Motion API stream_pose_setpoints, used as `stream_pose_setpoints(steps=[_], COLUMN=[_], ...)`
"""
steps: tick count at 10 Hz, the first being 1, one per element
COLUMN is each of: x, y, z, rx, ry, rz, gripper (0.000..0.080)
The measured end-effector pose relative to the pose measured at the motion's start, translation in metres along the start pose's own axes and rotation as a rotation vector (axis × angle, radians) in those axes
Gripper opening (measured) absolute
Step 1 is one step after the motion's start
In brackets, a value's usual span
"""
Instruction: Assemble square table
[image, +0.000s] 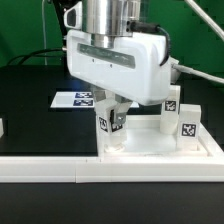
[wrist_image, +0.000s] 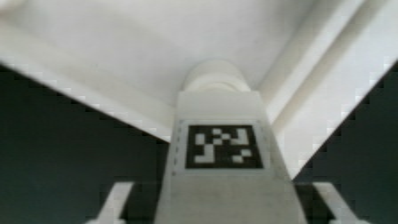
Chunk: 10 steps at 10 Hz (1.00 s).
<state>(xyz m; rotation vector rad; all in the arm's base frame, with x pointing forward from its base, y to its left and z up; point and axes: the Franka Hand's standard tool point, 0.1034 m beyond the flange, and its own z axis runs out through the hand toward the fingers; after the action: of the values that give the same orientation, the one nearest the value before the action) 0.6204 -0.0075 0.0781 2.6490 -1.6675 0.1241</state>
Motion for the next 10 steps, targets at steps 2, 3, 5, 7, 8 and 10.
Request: stream_pose_setpoints(steps=[2, 3, 5, 7, 8, 10], x=[0.002, 0.002, -0.003, -0.011, -0.013, -0.013], y=[-0.002, -0.004, -0.005, -0.01, -0.011, -0.011], z=[0.002, 0.002, 0.002, 0.002, 0.002, 0.003], rx=[0.008, 0.013, 0.016, 0.013, 0.016, 0.015], ry=[0.011, 0.004, -0.019, -0.023, -0.021, -0.02], rz=[0.158, 0.266, 0.478, 0.647, 0.66, 0.636], gripper=[0.0291, 0.029, 0.029, 0.029, 0.029, 0.0392])
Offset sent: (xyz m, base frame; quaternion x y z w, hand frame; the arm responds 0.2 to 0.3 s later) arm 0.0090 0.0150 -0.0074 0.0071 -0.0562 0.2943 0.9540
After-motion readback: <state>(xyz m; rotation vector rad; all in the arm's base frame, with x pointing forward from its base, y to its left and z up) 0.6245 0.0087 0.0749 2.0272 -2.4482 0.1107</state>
